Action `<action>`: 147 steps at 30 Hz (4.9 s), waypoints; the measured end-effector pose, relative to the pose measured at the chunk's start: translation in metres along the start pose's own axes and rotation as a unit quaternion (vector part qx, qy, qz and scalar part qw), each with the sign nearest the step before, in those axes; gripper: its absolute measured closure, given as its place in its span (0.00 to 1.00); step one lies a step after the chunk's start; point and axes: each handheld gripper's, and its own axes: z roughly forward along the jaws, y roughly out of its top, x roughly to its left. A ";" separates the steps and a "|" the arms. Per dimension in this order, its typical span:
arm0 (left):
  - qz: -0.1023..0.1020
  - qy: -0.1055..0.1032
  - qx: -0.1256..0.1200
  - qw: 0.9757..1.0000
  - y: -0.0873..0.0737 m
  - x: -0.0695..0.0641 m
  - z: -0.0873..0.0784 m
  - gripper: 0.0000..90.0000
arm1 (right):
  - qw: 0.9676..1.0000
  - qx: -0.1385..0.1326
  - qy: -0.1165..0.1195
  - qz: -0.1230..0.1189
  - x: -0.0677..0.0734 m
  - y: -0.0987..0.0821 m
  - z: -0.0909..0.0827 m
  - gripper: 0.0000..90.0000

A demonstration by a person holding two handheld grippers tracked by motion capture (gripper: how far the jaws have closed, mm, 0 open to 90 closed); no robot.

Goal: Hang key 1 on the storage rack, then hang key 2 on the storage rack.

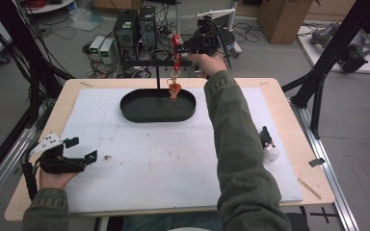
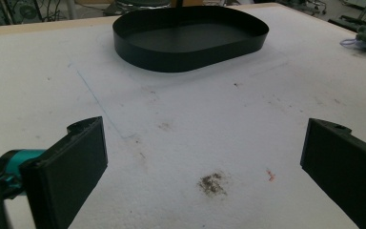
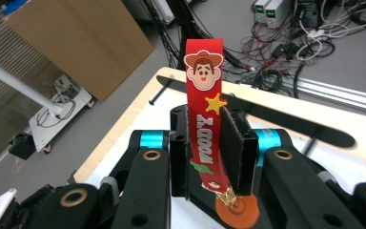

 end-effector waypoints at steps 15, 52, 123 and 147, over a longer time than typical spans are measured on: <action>0.005 0.003 0.000 1.000 -0.001 0.003 0.002 0.03 | 1.000 -0.001 -0.021 -0.006 -0.001 0.014 0.037 0.83; 0.005 0.015 0.003 1.000 -0.001 0.008 0.003 0.03 | 0.994 -0.063 0.021 -0.091 0.002 -0.038 0.046 0.01; 0.003 0.019 0.018 1.000 -0.001 0.007 0.003 0.03 | 0.984 -0.035 -0.144 -0.102 -0.097 -0.189 -0.115 0.01; -0.004 0.025 0.019 1.000 -0.004 0.005 -0.003 0.03 | 0.970 0.056 -0.217 -0.093 -0.128 -0.264 -0.146 0.01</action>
